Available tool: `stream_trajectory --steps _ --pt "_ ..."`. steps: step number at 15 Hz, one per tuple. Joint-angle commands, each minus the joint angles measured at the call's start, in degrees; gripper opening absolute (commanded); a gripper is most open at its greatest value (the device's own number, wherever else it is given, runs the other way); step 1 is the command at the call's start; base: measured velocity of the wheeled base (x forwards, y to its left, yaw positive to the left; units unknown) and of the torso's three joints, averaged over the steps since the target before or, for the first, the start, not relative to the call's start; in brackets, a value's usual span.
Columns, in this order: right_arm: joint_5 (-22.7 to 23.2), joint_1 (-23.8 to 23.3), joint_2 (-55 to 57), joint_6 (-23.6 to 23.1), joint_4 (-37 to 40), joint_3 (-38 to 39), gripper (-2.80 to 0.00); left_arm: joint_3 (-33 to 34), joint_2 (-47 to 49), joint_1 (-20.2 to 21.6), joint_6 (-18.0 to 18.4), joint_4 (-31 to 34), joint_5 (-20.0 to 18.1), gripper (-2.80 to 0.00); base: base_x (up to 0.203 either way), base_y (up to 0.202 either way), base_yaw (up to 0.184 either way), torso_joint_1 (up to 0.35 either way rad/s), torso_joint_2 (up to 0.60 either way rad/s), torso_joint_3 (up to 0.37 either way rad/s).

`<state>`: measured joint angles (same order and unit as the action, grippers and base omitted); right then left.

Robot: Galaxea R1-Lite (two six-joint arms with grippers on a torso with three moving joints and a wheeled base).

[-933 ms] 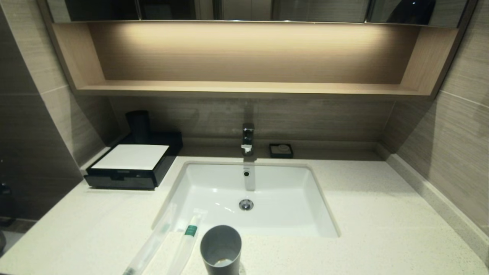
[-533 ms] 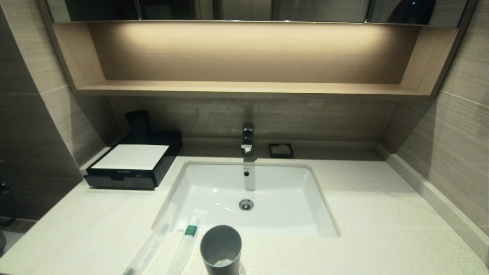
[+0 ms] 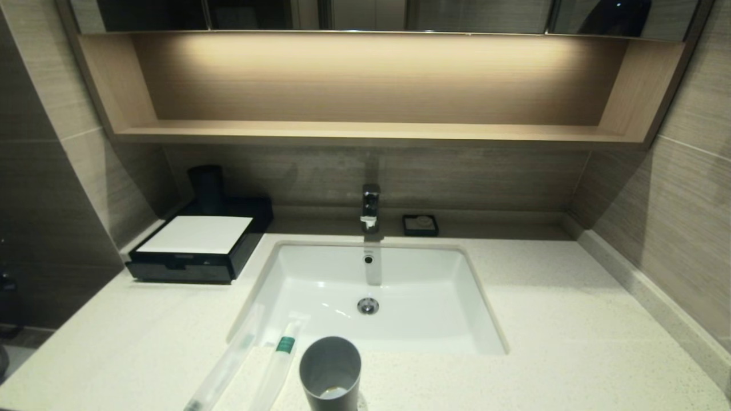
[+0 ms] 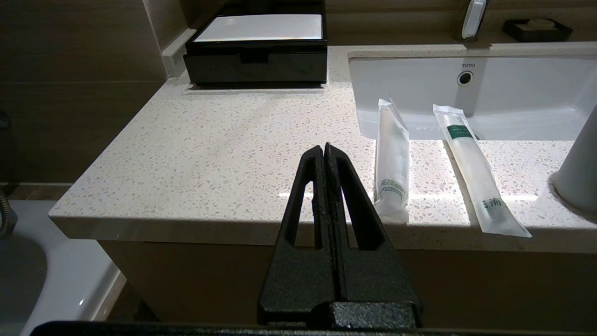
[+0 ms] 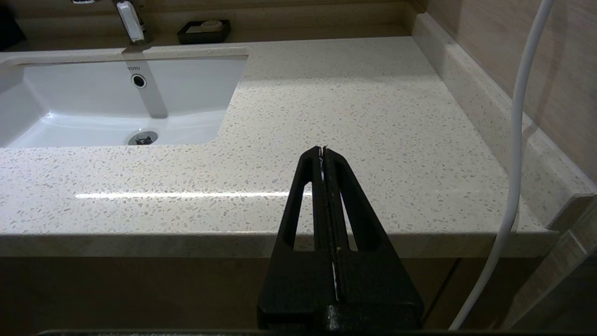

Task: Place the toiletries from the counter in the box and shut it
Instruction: Open the drawer

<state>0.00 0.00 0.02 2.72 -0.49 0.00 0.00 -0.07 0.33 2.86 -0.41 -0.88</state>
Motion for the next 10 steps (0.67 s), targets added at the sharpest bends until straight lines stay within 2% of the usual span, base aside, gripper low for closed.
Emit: stream_trajectory --steps 1,10 --pt "0.05 0.00 0.06 0.01 -0.04 -0.06 -2.80 0.00 0.07 0.02 -0.05 -0.02 0.00 -2.80 0.000 0.000 0.000 0.000 0.00 0.000" --pt "0.03 0.00 0.06 0.01 -0.04 -0.02 -2.80 -1.23 0.07 0.02 0.21 0.46 0.04 -2.80 0.000 0.000 0.000 0.000 0.00 0.000"
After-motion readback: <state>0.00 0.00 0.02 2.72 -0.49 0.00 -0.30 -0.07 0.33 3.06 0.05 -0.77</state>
